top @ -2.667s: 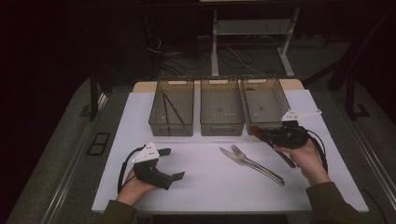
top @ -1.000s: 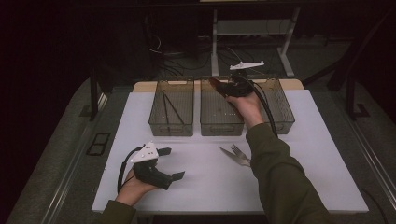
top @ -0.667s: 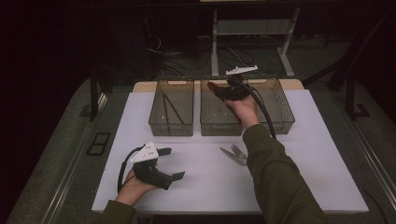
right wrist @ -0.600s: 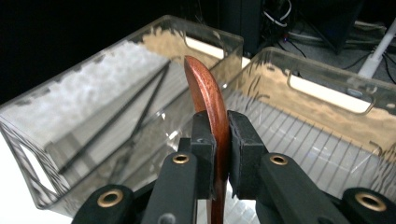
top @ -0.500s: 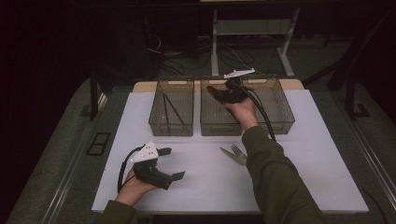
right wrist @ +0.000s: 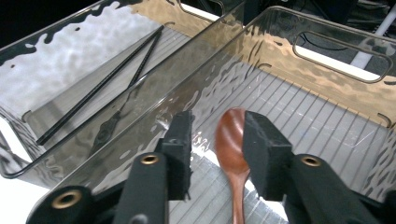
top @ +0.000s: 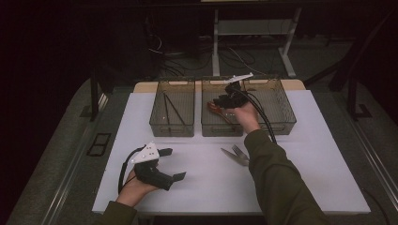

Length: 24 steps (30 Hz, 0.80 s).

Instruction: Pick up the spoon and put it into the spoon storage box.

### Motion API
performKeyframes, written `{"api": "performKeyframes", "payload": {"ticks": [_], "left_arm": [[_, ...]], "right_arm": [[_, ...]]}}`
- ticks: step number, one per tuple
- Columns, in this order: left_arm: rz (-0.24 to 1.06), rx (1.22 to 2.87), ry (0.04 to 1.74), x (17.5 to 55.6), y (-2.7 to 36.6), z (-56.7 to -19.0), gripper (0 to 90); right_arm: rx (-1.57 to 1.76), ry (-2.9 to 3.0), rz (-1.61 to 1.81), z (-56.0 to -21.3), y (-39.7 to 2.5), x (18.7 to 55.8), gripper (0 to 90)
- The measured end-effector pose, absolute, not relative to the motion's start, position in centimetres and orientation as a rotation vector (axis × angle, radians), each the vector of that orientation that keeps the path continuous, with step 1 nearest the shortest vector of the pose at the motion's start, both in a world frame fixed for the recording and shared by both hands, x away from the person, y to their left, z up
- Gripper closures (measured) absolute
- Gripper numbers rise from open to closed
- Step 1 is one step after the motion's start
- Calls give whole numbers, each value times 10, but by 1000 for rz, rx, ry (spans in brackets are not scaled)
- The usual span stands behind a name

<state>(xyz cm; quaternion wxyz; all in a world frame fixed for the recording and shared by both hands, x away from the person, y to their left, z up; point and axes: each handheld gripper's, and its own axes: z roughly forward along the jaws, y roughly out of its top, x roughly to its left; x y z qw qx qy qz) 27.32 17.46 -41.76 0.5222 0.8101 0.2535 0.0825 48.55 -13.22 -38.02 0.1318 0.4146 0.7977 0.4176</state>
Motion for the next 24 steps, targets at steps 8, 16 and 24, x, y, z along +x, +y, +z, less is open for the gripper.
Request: {"api": "performKeyframes", "payload": {"ticks": [8,16,24], "left_arm": [[198,1942,610,274,175,-419,0],[200,1953,611,274,174,-420,0],[198,1955,615,274,174,-420,0]], "right_arm": [[1193,2279,1253,-364,-145,474,478],[1146,2277,1312,-349,-166,453,433],[1108,2312,1357,-343,-184,430,406]]}}
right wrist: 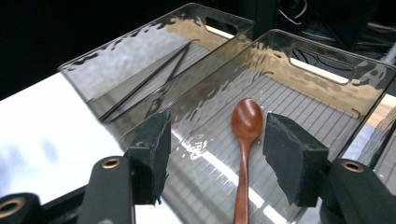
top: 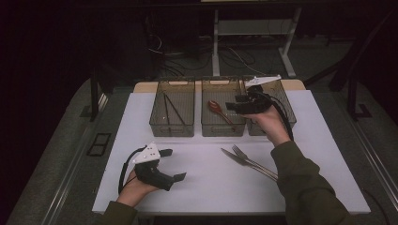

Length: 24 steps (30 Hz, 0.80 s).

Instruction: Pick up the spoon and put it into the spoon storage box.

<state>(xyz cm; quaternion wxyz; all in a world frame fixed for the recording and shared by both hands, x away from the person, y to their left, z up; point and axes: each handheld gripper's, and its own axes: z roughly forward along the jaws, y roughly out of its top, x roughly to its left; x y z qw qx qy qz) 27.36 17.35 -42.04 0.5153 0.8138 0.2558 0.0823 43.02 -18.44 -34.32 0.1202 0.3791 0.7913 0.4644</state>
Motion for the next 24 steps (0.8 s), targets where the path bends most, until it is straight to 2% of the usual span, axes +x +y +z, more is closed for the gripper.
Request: {"api": "performKeyframes", "payload": {"ticks": [12,24], "left_arm": [[194,1954,618,273,173,-421,0],[201,1957,625,273,174,-421,0]], "right_arm": [[1011,2357,1412,-345,-215,382,389],[1012,2331,1477,-371,-248,343,375]]}}
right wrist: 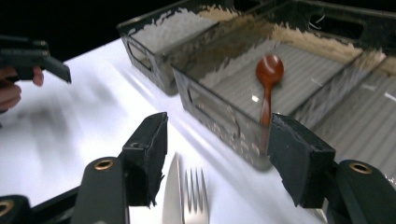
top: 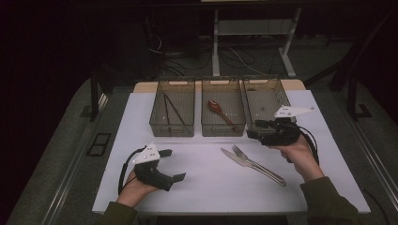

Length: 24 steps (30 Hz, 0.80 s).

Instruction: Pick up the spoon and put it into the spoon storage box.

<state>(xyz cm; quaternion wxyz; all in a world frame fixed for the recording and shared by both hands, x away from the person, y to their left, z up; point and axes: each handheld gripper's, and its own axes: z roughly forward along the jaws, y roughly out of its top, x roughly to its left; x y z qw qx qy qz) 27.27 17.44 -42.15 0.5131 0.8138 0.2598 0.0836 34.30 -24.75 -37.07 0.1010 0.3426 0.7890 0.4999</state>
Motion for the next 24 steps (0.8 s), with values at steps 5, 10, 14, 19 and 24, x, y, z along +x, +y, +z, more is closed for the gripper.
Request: {"api": "performKeyframes", "payload": {"ticks": [5,10,14,19,24], "left_arm": [[208,1961,611,274,174,-423,0],[211,1952,611,274,175,-423,0],[201,1951,614,273,174,-424,0],[203,1953,611,273,174,-424,0],[204,1956,613,271,173,-425,0]], "right_arm": [[1042,2318,1482,-378,-262,332,377],[1053,2317,1469,-381,-274,323,377],[1063,2324,1445,-383,-281,317,378],[1080,2337,1424,-385,-288,311,379],[1077,2385,1358,-389,-291,309,383]]}}
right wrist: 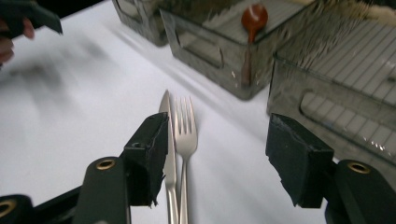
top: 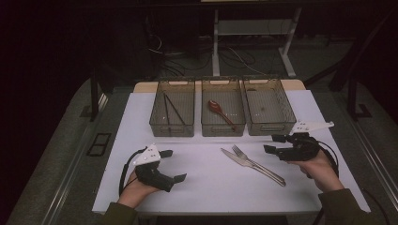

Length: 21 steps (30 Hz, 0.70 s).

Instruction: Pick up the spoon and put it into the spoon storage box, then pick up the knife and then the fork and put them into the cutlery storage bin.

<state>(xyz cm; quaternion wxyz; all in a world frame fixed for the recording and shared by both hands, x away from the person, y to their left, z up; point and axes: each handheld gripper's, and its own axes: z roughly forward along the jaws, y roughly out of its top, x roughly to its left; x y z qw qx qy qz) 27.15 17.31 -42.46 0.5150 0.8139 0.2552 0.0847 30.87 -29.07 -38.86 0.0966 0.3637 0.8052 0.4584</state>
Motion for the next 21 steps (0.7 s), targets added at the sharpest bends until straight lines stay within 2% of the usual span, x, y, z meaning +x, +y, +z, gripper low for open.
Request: {"api": "performKeyframes", "payload": {"ticks": [9,21], "left_arm": [[207,1959,615,270,175,-425,0],[205,1966,616,269,173,-426,0]], "right_arm": [[1111,2524,1176,-393,-281,313,412],[1078,2688,995,-396,-261,318,544]]}}
